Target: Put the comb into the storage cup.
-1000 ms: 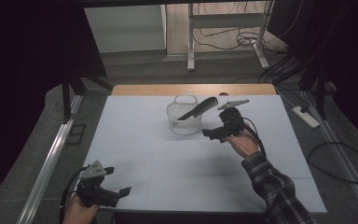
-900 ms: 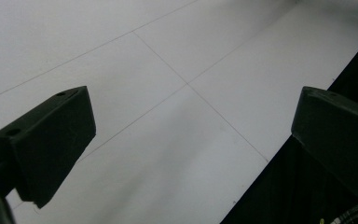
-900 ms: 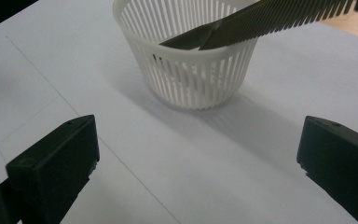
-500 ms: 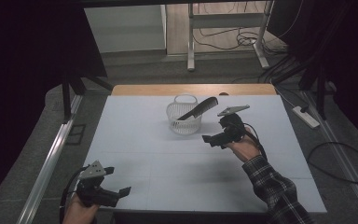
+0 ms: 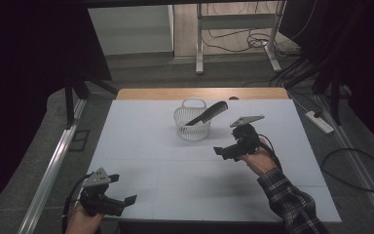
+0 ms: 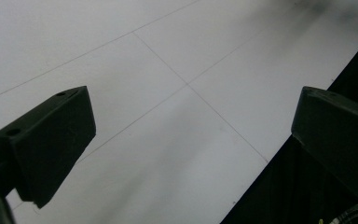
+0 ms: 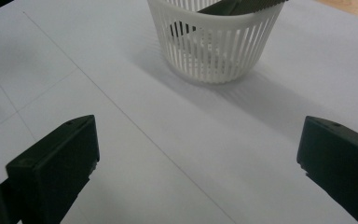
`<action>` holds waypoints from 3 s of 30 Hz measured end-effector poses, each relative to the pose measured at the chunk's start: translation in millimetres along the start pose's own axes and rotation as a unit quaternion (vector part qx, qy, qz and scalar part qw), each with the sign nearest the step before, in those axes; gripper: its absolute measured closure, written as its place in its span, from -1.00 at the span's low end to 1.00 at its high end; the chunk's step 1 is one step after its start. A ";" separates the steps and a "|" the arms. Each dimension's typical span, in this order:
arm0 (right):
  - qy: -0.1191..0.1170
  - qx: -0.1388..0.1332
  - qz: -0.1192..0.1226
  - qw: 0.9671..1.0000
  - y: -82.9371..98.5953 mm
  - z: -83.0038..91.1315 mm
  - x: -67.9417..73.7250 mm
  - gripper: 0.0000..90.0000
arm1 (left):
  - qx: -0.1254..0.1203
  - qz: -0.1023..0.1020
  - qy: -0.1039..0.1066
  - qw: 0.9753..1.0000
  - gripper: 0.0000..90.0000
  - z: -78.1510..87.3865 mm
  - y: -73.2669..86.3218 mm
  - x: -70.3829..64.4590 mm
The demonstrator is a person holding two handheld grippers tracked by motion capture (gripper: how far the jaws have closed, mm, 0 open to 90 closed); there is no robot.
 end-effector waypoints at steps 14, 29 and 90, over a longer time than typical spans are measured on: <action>-0.007 -0.004 0.003 1.000 12.0 14.4 2.8 -1.00 | -0.005 0.002 -0.005 1.000 -1.00 2.2 -1.0 0.4; -0.007 -0.003 0.005 1.000 28.5 33.8 3.4 -1.00 | -0.006 0.002 -0.008 1.000 -1.00 3.0 -0.9 1.1; 0.087 0.007 -0.054 0.995 121.1 131.8 -24.2 -1.00 | -0.004 0.003 -0.008 1.000 -1.00 2.5 -0.5 1.3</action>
Point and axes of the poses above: each handheld gripper's, and its own axes: z roughly backward along the jaws, y roughly out of its underside, x roughly to its left, the point moved 10 cm from there along -z, roughly forward along the jaws, and after that the axes turned 7 degrees about -x, right-handed, at the moved point
